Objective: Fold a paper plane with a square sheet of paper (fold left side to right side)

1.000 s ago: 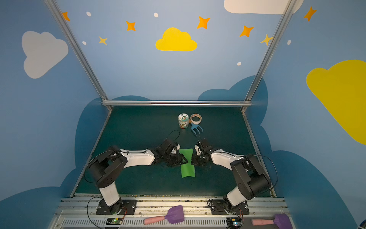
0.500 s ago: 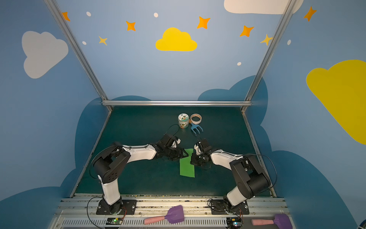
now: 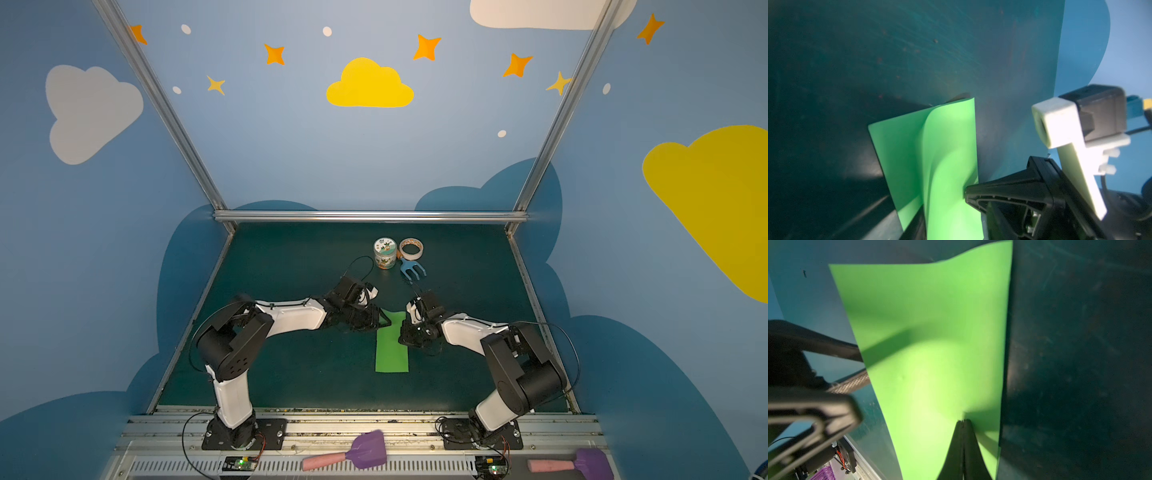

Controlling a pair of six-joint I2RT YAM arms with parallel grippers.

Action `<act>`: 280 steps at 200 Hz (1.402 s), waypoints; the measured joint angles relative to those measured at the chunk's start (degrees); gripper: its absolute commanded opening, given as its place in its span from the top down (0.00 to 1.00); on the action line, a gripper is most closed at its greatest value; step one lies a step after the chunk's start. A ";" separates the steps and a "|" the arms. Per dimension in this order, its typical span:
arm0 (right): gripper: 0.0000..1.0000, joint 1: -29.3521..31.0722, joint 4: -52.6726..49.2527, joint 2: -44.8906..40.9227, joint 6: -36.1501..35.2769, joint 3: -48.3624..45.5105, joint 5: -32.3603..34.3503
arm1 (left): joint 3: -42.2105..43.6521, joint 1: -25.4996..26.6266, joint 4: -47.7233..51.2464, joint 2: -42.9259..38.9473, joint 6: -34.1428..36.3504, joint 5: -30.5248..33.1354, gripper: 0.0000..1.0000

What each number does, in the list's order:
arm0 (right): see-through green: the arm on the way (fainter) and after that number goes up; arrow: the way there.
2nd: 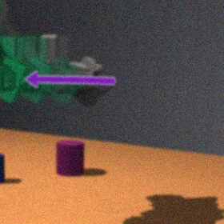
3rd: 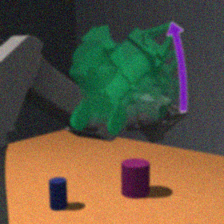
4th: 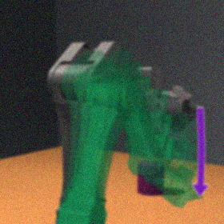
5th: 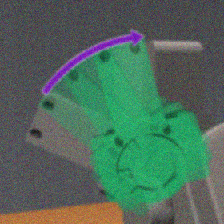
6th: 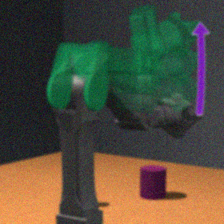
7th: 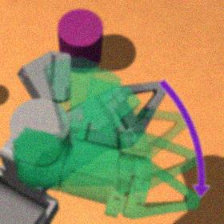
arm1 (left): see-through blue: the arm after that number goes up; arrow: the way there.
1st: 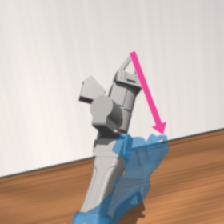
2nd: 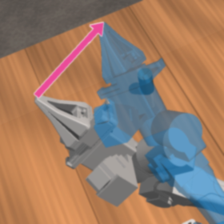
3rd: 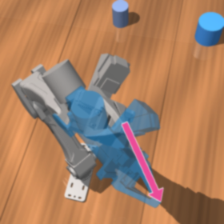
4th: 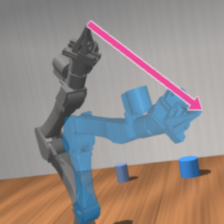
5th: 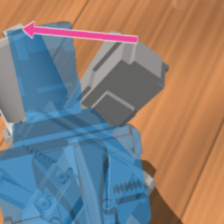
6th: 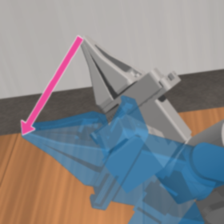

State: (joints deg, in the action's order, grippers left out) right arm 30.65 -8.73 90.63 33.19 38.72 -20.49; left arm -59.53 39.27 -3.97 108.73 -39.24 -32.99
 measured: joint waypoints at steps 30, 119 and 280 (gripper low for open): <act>1.00 0.00 -0.15 -0.44 -0.13 0.07 0.02 | 1.11 0.00 0.37 0.04 0.68 -0.02 0.89; 0.77 6.71 -12.31 -7.26 -1.92 3.72 4.15 | 3.17 -1.77 4.22 -1.77 1.86 0.94 0.97; 0.27 43.85 -27.85 6.38 0.92 24.65 33.77 | 4.70 -5.16 11.54 -7.17 1.70 -0.17 0.97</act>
State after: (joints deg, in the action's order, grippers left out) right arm 74.50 -36.58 97.01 34.11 63.37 13.28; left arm -54.83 34.11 7.57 101.56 -37.54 -33.17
